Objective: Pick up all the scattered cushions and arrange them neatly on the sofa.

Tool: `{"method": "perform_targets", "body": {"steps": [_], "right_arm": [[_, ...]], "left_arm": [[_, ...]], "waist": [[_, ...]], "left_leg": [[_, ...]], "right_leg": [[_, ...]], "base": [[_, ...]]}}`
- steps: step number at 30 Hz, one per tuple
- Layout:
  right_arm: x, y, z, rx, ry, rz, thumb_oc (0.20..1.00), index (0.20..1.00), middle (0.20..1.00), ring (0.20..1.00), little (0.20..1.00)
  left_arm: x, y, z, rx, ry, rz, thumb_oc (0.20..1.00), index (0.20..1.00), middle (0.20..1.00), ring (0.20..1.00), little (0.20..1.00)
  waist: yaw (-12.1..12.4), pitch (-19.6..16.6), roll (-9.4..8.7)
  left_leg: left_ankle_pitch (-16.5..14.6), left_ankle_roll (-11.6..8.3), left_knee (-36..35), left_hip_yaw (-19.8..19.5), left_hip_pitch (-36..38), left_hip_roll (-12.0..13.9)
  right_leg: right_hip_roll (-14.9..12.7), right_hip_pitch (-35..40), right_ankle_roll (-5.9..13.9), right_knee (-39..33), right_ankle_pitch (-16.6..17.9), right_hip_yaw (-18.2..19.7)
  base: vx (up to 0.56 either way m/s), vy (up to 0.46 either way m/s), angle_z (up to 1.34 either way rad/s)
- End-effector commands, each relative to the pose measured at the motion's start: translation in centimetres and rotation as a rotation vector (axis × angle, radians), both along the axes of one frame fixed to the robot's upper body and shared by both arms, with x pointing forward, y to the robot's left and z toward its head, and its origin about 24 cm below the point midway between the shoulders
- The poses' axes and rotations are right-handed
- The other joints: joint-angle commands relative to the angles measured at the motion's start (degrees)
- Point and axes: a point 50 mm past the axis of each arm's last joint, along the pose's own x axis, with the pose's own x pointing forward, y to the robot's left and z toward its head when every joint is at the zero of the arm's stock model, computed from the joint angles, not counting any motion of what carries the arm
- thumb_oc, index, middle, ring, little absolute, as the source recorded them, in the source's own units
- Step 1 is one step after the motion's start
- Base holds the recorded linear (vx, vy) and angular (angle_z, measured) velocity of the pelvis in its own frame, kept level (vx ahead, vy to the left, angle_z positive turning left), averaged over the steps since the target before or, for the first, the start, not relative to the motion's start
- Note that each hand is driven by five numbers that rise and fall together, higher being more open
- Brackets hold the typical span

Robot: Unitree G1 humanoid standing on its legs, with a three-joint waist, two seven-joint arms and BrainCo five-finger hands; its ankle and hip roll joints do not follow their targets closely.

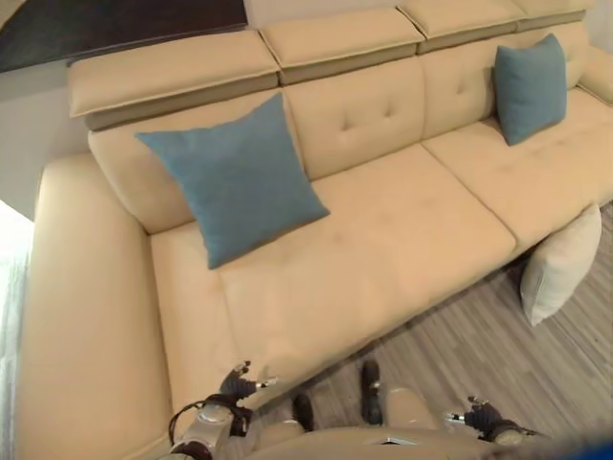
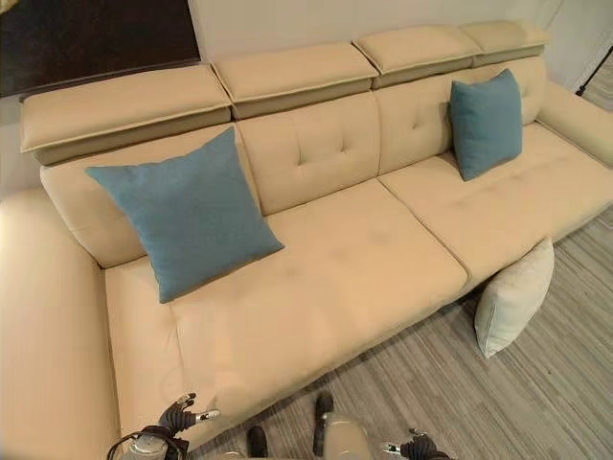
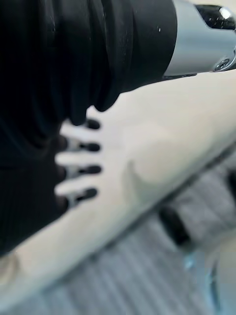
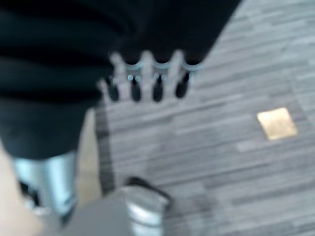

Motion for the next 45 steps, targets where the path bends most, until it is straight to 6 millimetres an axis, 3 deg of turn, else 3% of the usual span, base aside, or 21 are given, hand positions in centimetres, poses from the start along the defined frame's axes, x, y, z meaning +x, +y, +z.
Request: {"method": "perform_targets", "body": {"steps": [1, 3, 4, 8, 12, 13, 14, 17, 19, 21, 27, 30, 32, 33, 36, 40, 42, 45], "right_arm": [[1.8, -1.4, 1.0, -0.056, -0.056, 0.028, 1.0, 1.0, 1.0, 1.0, 1.0], [1.8, -1.3, 0.9, -0.055, -0.052, 0.034, 1.0, 1.0, 1.0, 1.0, 1.0], [2.6, -0.6, 1.0, -0.041, -0.081, 0.045, 1.0, 1.0, 1.0, 1.0, 1.0], [2.3, -0.2, 0.8, -0.005, -0.092, -0.009, 1.0, 1.0, 1.0, 1.0, 1.0], [1.8, 0.1, 0.5, 0.009, -0.079, -0.018, 1.0, 1.0, 1.0, 1.0, 1.0], [1.6, 0.1, 0.5, 0.012, -0.075, -0.023, 1.0, 1.0, 1.0, 1.0, 1.0], [1.6, 0.1, 0.5, 0.012, -0.075, -0.023, 1.0, 1.0, 1.0, 1.0, 1.0], [1.9, 0.1, 0.5, 0.015, -0.077, -0.022, 1.0, 1.0, 1.0, 1.0, 1.0], [1.6, -0.1, 0.5, 0.015, -0.073, -0.027, 1.0, 1.0, 1.0, 1.0, 1.0], [0.8, -0.2, 0.3, 0.019, -0.044, -0.044, 1.0, 1.0, 1.0, 1.0, 1.0], [0.9, 0.0, 0.2, 0.037, -0.054, -0.078, 1.0, 1.0, 1.0, 1.0, 1.0], [1.2, 0.3, 0.2, 0.04, -0.055, -0.079, 1.0, 1.0, 1.0, 1.0, 1.0], [1.5, 0.7, 0.2, 0.035, -0.066, -0.059, 1.0, 1.0, 1.0, 1.0, 1.0], [1.5, 0.8, 0.2, 0.037, -0.074, -0.06, 1.0, 1.0, 1.0, 1.0, 1.0], [1.1, 0.5, 0.2, 0.036, -0.062, -0.077, 1.0, 1.0, 1.0, 1.0, 1.0], [0.5, 0.0, 0.1, 0.065, -0.077, -0.185, 1.0, 1.0, 1.0, 1.0, 1.0], [0.4, -0.1, 0.1, 0.081, -0.091, -0.232, 1.0, 1.0, 1.0, 1.0, 1.0], [0.6, -0.1, 0.2, 0.081, -0.098, -0.233, 1.0, 1.0, 1.0, 1.0, 1.0]], "left_arm": [[1.3, 0.8, 0.6, 0.019, -0.038, 0.015, 1.0, 1.0, 1.0, 1.0, 1.0], [1.3, 0.7, 0.5, 0.014, -0.037, 0.018, 1.0, 1.0, 1.0, 1.0, 1.0], [1.1, 0.9, 0.5, 0.006, -0.042, 0.05, 1.0, 1.0, 1.0, 1.0, 1.0], [1.5, 0.5, 0.5, -0.007, -0.045, 0.064, 1.0, 1.0, 1.0, 1.0, 1.0], [2.2, 0.0, 0.6, -0.013, -0.051, 0.034, 1.0, 1.0, 1.0, 1.0, 1.0], [2.3, -0.3, 0.6, -0.017, -0.055, 0.028, 1.0, 1.0, 1.0, 1.0, 1.0], [2.3, -0.3, 0.6, -0.017, -0.055, 0.028, 1.0, 1.0, 1.0, 1.0, 1.0], [2.8, -1.1, 0.6, -0.039, -0.075, 0.036, 1.0, 1.0, 1.0, 1.0, 1.0], [2.3, -1.3, 0.4, -0.044, -0.055, 0.033, 1.0, 1.0, 1.0, 1.0, 1.0], [1.7, -1.8, -0.1, -0.053, -0.018, 0.01, 1.0, 1.0, 1.0, 1.0, 1.0], [2.2, -2.8, 0.0, -0.045, -0.02, -0.079, 1.0, 1.0, 1.0, 1.0, 1.0], [2.8, -2.6, 0.3, -0.032, -0.038, -0.087, 1.0, 1.0, 1.0, 1.0, 1.0], [3.2, -2.1, 0.5, -0.012, -0.055, -0.065, 1.0, 1.0, 1.0, 1.0, 1.0], [2.9, -1.5, 0.5, -0.007, -0.051, -0.042, 1.0, 1.0, 1.0, 1.0, 1.0], [2.3, -1.0, 0.3, -0.004, -0.024, -0.027, 1.0, 1.0, 1.0, 1.0, 1.0], [1.3, -0.7, -0.1, -0.006, 0.01, 0.016, 1.0, 1.0, 1.0, 1.0, 1.0], [1.1, -1.0, -0.3, -0.014, 0.024, 0.012, 1.0, 1.0, 1.0, 1.0, 1.0], [1.4, -1.5, -0.3, -0.024, 0.019, -0.004, 1.0, 1.0, 1.0, 1.0, 1.0]], "waist": [[2.8, -1.4, -1.31], [3.4, -1.7, -1.9], [3.5, -1.6, -2.65], [2.1, -1.6, -2.97], [1.2, -0.8, -3.65], [1.4, -0.1, -3.81], [1.4, -0.3, -3.83], [3.2, 0.4, -4.05], [3.3, 0.5, -4.08], [2.6, -0.7, -3.63], [2.1, -0.8, -2.96], [2.4, 0.1, -2.46], [4.5, 0.7, -2.1], [4.5, 0.6, -1.96], [4.6, 0.7, -1.86], [3.7, -0.2, -3.09], [3.1, -0.2, -3.58], [3.0, 0.5, -3.99]], "left_leg": [[-3.0, -4.75, 2.7, -3.6, -0.7, -1.6], [-3.0, -4.9, 3.3, -2.4, -1.1, -1.7], [-2.4, -5.24, 2.9, -0.9, -0.9, -1.3], [-2.2, -6.1, 5.1, -1.1, -1.5, -0.6], [-3.0, -6.94, 9.3, -1.3, -2.5, 0.3], [-3.6, -7.09, 11.0, -4.2, -2.5, 0.1], [-3.5, -7.09, 11.0, -4.3, -2.7, 0.1], [-4.4, -7.79, 11.5, -17.9, -3.9, -3.8], [-4.3, -7.87, 11.8, -20.4, -4.4, -4.9], [-4.9, -6.72, 8.2, -18.1, -2.3, -4.4], [-4.2, -5.24, 4.3, -13.9, -0.2, -4.1], [-3.8, -4.8, 3.1, -11.4, 0.5, -3.5], [-4.2, -5.33, 2.7, -7.2, 1.7, -2.0], [-4.0, -5.42, 2.4, -5.7, 2.2, -1.3], [-4.0, -5.48, 2.2, -4.0, 2.8, -0.4], [-4.7, -6.49, 4.2, -3.2, 2.7, 0.0], [-6.1, -7.34, 9.2, -3.2, 1.7, 1.2], [-5.8, -7.88, 15.2, -3.3, -0.3, 2.2]], "right_leg": [[-1.7, 9.6, -0.85, -11.0, 1.9, -6.4], [-1.6, 11.6, -0.44, -13.3, 2.1, -7.6], [0.0, 11.1, -0.3, -16.3, 2.1, -6.0], [2.6, 11.6, -1.54, -19.5, 2.0, -1.5], [3.6, 12.6, -2.69, -21.5, 2.3, -0.6], [4.1, 13.1, -3.24, -21.7, 2.4, 1.1], [4.1, 12.9, -3.25, -21.7, 2.5, 1.0], [4.8, 12.3, -3.48, -22.0, 3.3, 5.2], [4.9, 11.6, -3.17, -22.2, 4.3, 7.1], [5.1, 11.5, -2.79, -23.0, 4.9, 9.1], [5.2, 9.0, -1.15, -21.6, 6.4, 12.2], [5.0, 6.6, -0.25, -17.7, 6.3, 10.4], [0.2, 6.4, -0.72, -15.8, 6.0, -6.2], [-0.7, 5.8, -1.05, -13.9, 5.5, -10.3], [-1.8, 6.7, -0.93, -11.9, 4.5, -12.4], [0.8, 8.8, -1.98, -17.1, 3.8, -9.3], [2.1, 9.8, -2.88, -18.5, 3.4, -8.1], [2.8, 11.0, -3.82, -19.7, 3.2, -7.6]], "base": [[-0.15, -0.083, -0.68], [-0.1, -0.092, -0.87], [-0.06, -0.134, -0.98], [-0.05, -0.154, -0.62], [-0.06, -0.12, -0.04], [-0.06, -0.091, -0.01], [-0.06, -0.05, -0.2], [-0.07, -0.026, -0.68], [-0.04, 0.003, -1.24], [0.04, 0.082, -0.81], [0.01, 0.104, -0.66], [-0.03, 0.045, -0.8], [-0.05, -0.032, -1.39], [-0.02, -0.077, -1.84], [0.0, -0.109, -0.68], [0.05, -0.197, -0.29], [0.06, -0.228, -0.25], [0.05, -0.177, -0.21]]}}
